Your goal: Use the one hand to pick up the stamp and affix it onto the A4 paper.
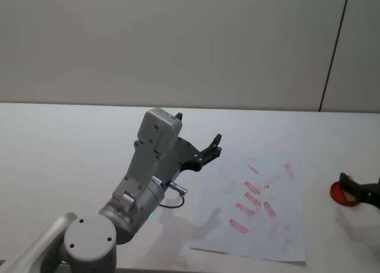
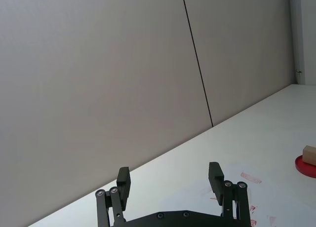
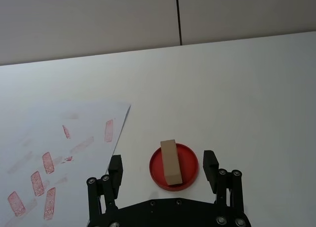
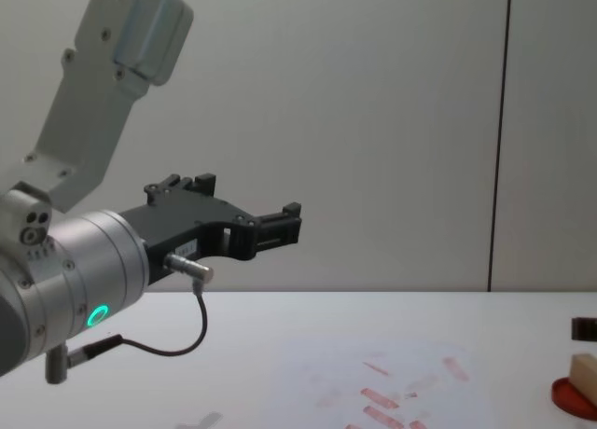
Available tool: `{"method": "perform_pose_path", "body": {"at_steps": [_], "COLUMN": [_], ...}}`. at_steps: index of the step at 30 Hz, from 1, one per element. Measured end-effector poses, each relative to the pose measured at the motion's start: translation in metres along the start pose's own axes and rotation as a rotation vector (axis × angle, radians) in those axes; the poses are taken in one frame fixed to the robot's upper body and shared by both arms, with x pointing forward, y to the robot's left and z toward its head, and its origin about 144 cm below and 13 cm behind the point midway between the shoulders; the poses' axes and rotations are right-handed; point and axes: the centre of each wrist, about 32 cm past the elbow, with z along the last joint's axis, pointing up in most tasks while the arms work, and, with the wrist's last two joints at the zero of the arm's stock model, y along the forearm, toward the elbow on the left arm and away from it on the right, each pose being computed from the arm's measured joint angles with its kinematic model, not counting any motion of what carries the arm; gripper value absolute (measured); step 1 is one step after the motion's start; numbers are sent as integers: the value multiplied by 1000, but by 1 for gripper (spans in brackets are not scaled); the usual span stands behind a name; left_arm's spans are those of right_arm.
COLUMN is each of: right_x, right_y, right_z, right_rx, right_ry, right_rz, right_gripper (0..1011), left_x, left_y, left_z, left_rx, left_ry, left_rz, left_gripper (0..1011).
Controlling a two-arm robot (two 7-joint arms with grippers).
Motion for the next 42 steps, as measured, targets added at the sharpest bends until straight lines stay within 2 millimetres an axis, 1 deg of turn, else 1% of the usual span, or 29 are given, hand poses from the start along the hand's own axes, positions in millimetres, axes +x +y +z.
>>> {"method": "perform_pose_path", "body": {"at_steps": [25,42], "right_x": [0,-4], "right_y": [30,44], "right_z": [-2,-3], "right_rx": [-62,-87], "right_ry": [0,0], "right_rz": [-26,-33], "right_gripper": [1001,1001], "left_x": [0,0], "left_y": [0,0], "left_z": [0,0], "left_rx": [0,0], "left_ry": [0,0], "left_rz": [0,0], "left_gripper": [1002,1002]}}
